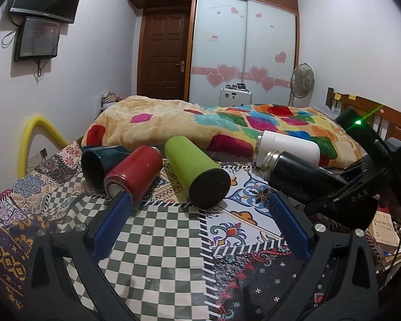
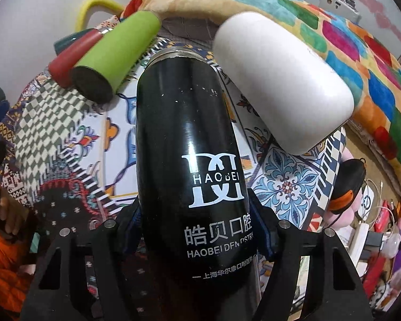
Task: Flip cup upright
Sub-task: 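Lift the black thermos with the right gripper toward the left gripper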
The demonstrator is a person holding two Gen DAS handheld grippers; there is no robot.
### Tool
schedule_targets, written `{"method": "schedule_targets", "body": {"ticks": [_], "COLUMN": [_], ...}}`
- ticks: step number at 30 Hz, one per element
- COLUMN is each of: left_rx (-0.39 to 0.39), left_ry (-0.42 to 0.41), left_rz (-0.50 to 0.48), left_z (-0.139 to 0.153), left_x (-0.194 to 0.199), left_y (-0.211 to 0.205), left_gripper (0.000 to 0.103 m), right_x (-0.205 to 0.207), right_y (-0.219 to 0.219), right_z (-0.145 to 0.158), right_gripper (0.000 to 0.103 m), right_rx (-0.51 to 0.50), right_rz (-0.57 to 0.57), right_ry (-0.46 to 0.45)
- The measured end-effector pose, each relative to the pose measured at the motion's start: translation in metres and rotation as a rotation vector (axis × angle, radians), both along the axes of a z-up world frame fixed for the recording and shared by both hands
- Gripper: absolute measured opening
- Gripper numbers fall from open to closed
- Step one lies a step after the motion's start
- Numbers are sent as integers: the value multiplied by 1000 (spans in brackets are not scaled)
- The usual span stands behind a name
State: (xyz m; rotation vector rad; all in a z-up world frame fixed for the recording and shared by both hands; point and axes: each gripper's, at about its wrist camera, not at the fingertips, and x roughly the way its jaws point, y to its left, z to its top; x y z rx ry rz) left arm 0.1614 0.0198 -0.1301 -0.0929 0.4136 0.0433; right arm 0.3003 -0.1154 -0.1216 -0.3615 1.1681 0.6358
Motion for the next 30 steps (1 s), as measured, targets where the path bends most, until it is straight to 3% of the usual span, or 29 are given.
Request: {"method": "schedule_targets", "body": {"ticks": [8, 15, 30], "left_rx": [-11, 9, 3], "left_ry": [-18, -39, -5], "left_rz": [37, 56, 106], "left_z": [13, 24, 12], "left_x": [-11, -31, -47], "left_y": [14, 23, 53], "left_gripper": [103, 103, 103], "right_x": [-37, -58, -77], "right_y": [15, 39, 110], "right_z": [26, 31, -8], "right_gripper": [65, 65, 65], "right_rx": [15, 24, 14], "right_rz": [55, 111, 230], "right_ry": [-47, -46, 27]}}
